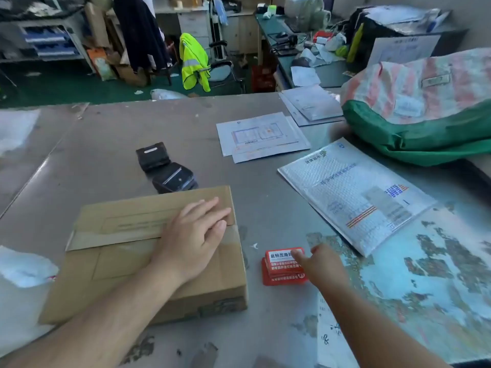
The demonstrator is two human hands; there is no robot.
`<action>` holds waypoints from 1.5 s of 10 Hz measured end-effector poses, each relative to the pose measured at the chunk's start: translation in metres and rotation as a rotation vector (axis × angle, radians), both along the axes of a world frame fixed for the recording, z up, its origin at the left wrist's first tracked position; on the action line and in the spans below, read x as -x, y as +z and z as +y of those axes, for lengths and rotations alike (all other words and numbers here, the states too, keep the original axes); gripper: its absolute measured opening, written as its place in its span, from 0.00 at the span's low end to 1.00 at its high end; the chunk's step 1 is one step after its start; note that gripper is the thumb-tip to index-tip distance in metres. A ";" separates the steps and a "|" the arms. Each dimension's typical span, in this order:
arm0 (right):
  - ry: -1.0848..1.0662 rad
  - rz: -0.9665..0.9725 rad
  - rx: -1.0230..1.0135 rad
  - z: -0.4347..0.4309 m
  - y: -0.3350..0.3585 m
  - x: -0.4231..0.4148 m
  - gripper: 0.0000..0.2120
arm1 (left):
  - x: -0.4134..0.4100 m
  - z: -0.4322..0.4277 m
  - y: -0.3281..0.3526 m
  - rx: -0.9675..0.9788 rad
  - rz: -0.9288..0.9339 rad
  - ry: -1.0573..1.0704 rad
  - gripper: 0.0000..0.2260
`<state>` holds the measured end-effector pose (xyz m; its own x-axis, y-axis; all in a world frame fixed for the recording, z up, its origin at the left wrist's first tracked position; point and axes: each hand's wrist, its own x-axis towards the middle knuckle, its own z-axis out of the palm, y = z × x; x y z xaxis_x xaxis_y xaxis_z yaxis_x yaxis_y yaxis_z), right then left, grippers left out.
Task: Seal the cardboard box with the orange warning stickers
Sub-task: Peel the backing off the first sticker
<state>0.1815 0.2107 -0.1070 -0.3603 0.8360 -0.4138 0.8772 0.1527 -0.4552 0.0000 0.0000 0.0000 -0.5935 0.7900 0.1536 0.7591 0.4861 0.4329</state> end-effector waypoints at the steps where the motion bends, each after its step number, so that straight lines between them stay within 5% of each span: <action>1: 0.000 -0.002 0.002 0.001 -0.004 0.005 0.22 | -0.001 0.002 0.000 -0.032 0.009 0.013 0.21; 7: -0.026 -0.008 -0.156 -0.016 0.003 0.005 0.10 | -0.001 0.002 -0.004 -0.035 0.047 0.034 0.21; 11: -0.169 0.606 0.144 -0.023 0.095 -0.003 0.08 | -0.003 -0.006 0.002 -0.281 -0.026 0.060 0.16; 12: -0.154 0.747 0.223 -0.042 0.127 0.000 0.06 | -0.010 -0.011 0.018 -0.371 -0.198 0.145 0.11; 13: -0.094 0.822 0.259 -0.064 0.157 0.008 0.06 | -0.017 -0.014 0.046 -0.378 -0.673 0.171 0.17; 14: -0.021 0.842 0.253 -0.088 0.182 0.020 0.06 | -0.020 -0.026 0.068 -0.324 -0.940 0.104 0.27; 15: 0.050 0.834 0.260 -0.109 0.198 0.036 0.07 | -0.018 -0.045 0.082 -0.321 -0.897 0.142 0.19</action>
<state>0.1453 0.1013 0.0913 -0.6646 0.7265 -0.1744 0.2378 -0.0157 -0.9712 0.0182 -0.0448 0.0825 -0.6823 0.7012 -0.2069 0.0246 0.3049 0.9521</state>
